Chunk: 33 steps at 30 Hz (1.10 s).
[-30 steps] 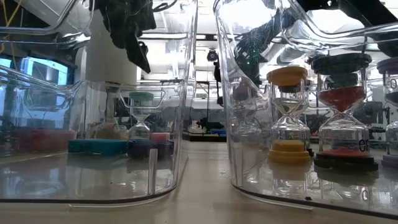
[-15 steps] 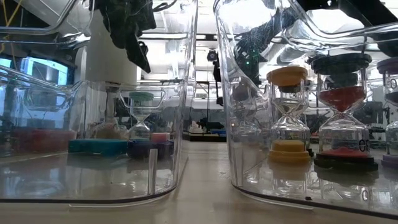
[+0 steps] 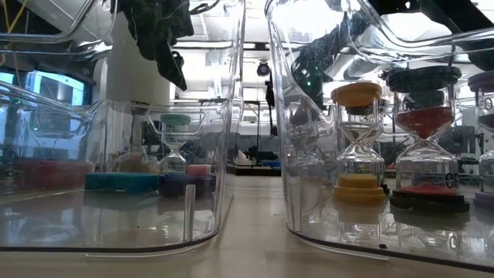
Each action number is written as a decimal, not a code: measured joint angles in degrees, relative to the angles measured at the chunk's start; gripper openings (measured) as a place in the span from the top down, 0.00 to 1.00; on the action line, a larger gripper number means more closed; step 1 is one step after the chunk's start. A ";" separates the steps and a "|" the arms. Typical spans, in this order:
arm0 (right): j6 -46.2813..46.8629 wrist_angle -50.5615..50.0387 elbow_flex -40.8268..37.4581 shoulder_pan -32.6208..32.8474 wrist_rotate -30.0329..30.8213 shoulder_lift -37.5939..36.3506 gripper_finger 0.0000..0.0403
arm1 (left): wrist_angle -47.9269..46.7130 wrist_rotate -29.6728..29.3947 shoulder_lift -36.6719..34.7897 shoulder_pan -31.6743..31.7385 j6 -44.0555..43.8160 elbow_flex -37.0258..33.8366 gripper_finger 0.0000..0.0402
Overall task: Pick & Place Office items
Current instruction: Put the purple adapter into the left bin
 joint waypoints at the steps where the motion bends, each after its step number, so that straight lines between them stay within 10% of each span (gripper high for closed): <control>1: -0.02 0.58 -0.61 -0.18 -0.16 0.04 0.27 | 0.00 0.00 0.00 0.00 0.00 0.00 0.13; 18: -3.65 9.54 -4.86 0.47 -0.38 0.04 0.28 | 0.23 0.98 0.00 0.00 -1.68 -0.49 0.13; 33: -8.01 5.84 -4.57 1.11 -0.90 0.92 0.51 | 0.63 0.98 0.00 0.00 -2.36 -1.36 0.13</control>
